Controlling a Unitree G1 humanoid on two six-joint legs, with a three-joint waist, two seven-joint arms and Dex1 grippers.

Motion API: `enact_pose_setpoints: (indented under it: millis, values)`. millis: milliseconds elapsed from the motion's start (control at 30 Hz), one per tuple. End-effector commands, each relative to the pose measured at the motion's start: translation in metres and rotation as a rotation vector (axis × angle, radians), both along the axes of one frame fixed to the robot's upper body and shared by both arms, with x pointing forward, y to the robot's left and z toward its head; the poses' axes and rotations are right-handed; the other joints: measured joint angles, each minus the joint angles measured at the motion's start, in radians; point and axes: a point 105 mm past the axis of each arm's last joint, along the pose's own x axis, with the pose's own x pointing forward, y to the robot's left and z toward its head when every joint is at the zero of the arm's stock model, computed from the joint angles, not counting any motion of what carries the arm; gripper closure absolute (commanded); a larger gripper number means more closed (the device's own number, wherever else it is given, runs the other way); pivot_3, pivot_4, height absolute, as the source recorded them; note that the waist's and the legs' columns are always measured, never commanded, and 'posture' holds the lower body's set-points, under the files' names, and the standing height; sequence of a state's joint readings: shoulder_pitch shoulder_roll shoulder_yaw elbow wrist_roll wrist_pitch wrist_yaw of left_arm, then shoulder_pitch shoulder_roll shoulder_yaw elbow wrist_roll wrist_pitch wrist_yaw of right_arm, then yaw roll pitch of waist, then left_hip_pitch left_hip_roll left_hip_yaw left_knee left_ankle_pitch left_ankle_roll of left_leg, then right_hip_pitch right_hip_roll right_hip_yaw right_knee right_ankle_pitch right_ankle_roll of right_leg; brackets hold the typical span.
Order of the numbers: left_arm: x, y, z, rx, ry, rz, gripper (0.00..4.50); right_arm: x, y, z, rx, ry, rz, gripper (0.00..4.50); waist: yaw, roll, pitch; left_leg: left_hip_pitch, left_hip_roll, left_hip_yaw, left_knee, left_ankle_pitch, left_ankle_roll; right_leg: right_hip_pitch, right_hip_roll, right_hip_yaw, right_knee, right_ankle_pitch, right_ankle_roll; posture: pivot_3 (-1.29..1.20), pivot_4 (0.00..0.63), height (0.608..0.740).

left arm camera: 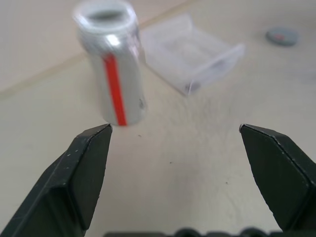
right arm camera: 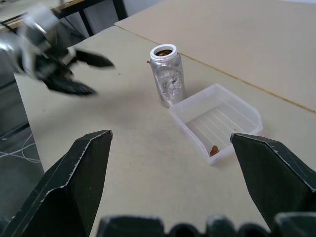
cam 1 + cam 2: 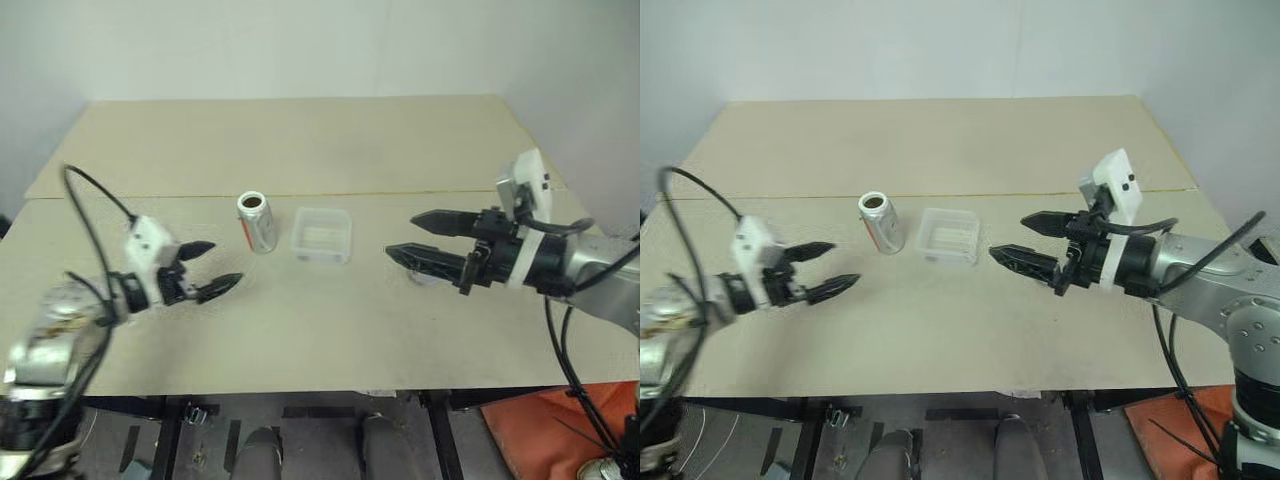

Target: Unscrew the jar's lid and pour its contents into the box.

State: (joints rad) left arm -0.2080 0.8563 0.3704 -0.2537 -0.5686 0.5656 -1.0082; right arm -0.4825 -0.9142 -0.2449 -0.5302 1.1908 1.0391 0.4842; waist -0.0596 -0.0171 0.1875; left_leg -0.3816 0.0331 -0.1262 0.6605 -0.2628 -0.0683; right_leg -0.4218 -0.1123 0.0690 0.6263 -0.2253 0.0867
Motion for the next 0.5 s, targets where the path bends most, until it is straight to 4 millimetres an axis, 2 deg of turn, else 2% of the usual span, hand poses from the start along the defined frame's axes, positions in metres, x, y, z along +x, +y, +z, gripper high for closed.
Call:
enact_pose_setpoints:
  millis: [33,167,300,500]
  values:
    - [-0.022,0.013,0.038,0.026,-0.117,-0.134,0.01,-0.003,-0.015,0.014,-0.018,-0.098,-0.001,0.00,0.004,0.000,0.000,0.000,0.000,0.000,0.000,0.000,0.000,0.000,0.000,0.000,0.000,0.000,0.000,0.00,0.150,0.740]
    - [-0.018,0.021,0.050,0.065,-0.116,-0.165,0.01,-0.001,-0.027,0.014,-0.086,-0.145,0.006,0.00,0.013,0.000,0.000,0.000,0.000,0.001,0.000,0.000,0.001,0.000,0.000,0.000,-0.001,0.000,0.000,0.00,0.150,0.740]
    - [-0.023,0.026,0.046,0.101,-0.083,-0.188,0.01,0.000,-0.031,0.013,-0.117,-0.167,0.012,0.00,0.009,0.000,0.000,0.000,0.001,0.002,0.000,-0.001,0.001,0.000,0.000,0.000,0.000,0.000,0.000,0.00,0.150,0.740]
    - [-0.022,0.020,0.045,0.095,-0.084,-0.186,0.01,-0.001,-0.033,0.012,-0.120,-0.170,0.017,0.00,0.008,0.000,0.000,0.000,0.001,0.002,0.000,-0.001,0.001,-0.001,0.000,0.000,0.000,0.000,0.000,0.00,0.150,0.740]
